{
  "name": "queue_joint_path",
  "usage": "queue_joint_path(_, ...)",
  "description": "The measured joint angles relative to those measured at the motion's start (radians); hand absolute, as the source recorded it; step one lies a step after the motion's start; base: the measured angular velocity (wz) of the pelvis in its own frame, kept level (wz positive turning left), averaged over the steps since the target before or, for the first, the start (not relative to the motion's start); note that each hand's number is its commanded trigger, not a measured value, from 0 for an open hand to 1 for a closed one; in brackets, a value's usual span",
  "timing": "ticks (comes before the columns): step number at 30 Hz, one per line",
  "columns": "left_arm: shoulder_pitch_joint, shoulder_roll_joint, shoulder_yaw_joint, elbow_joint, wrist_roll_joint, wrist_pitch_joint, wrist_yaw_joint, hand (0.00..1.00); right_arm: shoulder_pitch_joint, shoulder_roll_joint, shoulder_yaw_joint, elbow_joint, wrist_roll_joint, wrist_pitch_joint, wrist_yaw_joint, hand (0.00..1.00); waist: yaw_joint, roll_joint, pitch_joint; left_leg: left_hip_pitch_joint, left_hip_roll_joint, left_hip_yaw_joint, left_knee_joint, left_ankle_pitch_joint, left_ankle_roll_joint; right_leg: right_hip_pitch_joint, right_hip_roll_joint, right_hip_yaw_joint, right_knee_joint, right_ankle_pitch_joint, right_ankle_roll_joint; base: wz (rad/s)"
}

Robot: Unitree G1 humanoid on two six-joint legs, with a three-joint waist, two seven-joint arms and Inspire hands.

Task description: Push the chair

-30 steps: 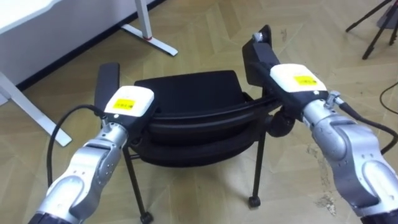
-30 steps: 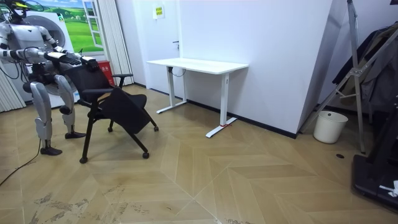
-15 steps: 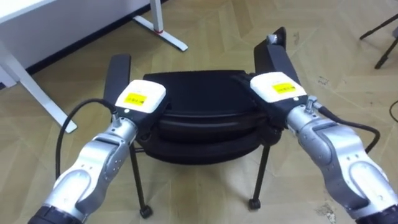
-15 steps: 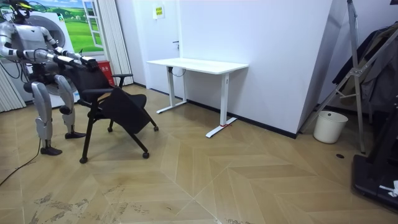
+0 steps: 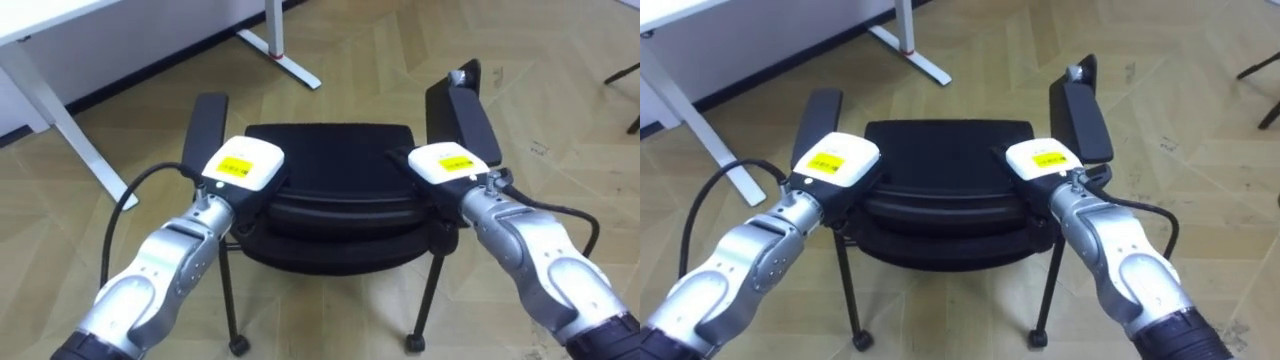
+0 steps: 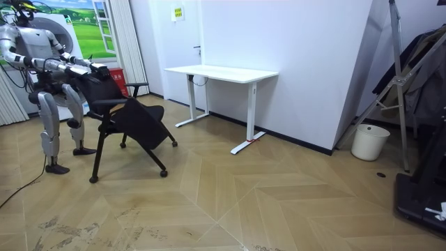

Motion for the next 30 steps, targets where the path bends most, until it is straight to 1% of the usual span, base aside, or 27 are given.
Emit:
queue_joint_path(3,-0.002,0.000,-0.001,0.000,0.000,0.001,-0.004,1.00,0.000,0.000,0.005,0.013,0.001,-0.001,-0.032,0.00,0.000,0.001,-0.0007,-0.007,0.000,0.000,0.006,0.000,0.000,-0.003,-0.001,-0.003,0.000,0.000,0.000,0.01)
queue_joint_path(4,-0.003,0.000,-0.003,0.000,0.000,0.003,-0.004,1.00,0.000,0.000,0.007,0.018,0.001,-0.001,-0.045,0.32,-0.001,0.001,-0.0011,-0.014,0.000,0.000,0.013,0.000,0.000,-0.005,-0.001,-0.010,0.000,0.000,0.000,0.05)
queue_joint_path(6,-0.005,-0.001,-0.009,0.000,-0.002,0.010,-0.008,1.00,0.000,0.000,0.009,0.026,0.001,-0.001,-0.064,1.00,-0.003,0.008,-0.0021,-0.016,0.000,-0.003,0.014,0.000,0.000,-0.005,-0.001,-0.016,0.000,0.000,0.000,0.06)
queue_joint_path(9,-0.004,-0.001,-0.015,0.000,-0.008,0.015,-0.017,1.00,0.000,0.000,0.012,0.032,0.001,-0.002,-0.081,1.00,-0.003,0.022,-0.0052,-0.016,0.000,-0.003,0.014,0.000,0.000,-0.002,-0.001,-0.016,0.000,0.000,0.000,0.00)
queue_joint_path(11,-0.004,-0.001,-0.021,0.000,-0.009,0.018,-0.018,1.00,0.000,-0.001,0.012,0.036,0.000,-0.006,-0.088,1.00,-0.003,0.026,-0.0050,-0.014,0.000,-0.003,0.014,0.000,0.000,-0.003,-0.001,-0.017,-0.001,0.000,0.000,0.00)
queue_joint_path(13,-0.004,0.002,-0.026,0.001,-0.013,0.020,-0.018,1.00,0.000,-0.007,0.015,0.041,0.000,-0.013,-0.096,1.00,-0.003,0.028,-0.0052,-0.014,0.000,-0.003,0.014,0.000,0.000,-0.002,-0.001,-0.017,-0.001,0.000,0.000,0.00)
queue_joint_path(16,-0.004,0.003,-0.028,0.001,-0.017,0.020,-0.023,1.00,0.000,-0.013,0.021,0.044,0.001,-0.014,-0.105,1.00,-0.003,0.028,-0.0052,-0.014,0.000,-0.002,0.014,0.000,0.000,-0.003,-0.002,-0.017,0.000,0.000,0.000,0.00)
queue_joint_path(21,-0.004,0.006,-0.028,0.000,-0.016,0.017,-0.024,1.00,0.000,-0.017,0.038,0.063,0.001,-0.021,-0.161,1.00,-0.001,0.030,-0.0046,-0.014,0.000,0.001,0.013,0.000,0.000,-0.005,-0.002,-0.010,0.000,0.000,0.000,-0.01)
queue_joint_path(22,-0.004,0.013,-0.030,0.000,-0.018,0.011,-0.023,1.00,0.000,-0.021,0.042,0.065,0.000,-0.025,-0.174,1.00,-0.001,0.031,-0.0047,-0.015,0.000,0.002,0.013,0.000,0.000,-0.006,-0.002,-0.006,0.000,0.000,0.000,0.00)
queue_joint_path(24,-0.004,0.013,-0.030,0.000,-0.018,0.008,-0.023,1.00,0.003,-0.032,0.042,0.066,-0.003,-0.044,-0.187,1.00,-0.002,0.032,-0.0047,-0.016,-0.001,0.002,0.013,0.000,0.000,-0.004,-0.002,-0.006,-0.001,0.000,0.000,0.00)
queue_joint_path(27,-0.004,0.012,-0.029,0.000,-0.018,0.007,-0.023,1.00,0.004,-0.035,0.042,0.067,-0.003,-0.049,-0.196,1.00,-0.001,0.032,-0.0047,-0.017,-0.001,0.002,0.013,0.000,0.000,0.000,-0.003,-0.006,-0.001,0.000,0.000,0.00)
queue_joint_path(30,-0.005,0.012,-0.029,0.000,-0.018,0.006,-0.023,1.00,0.004,-0.037,0.041,0.078,-0.002,-0.063,-0.213,1.00,-0.002,0.031,-0.0049,-0.017,-0.001,0.001,0.014,0.000,0.000,0.001,-0.003,-0.006,0.000,0.000,0.000,0.00)
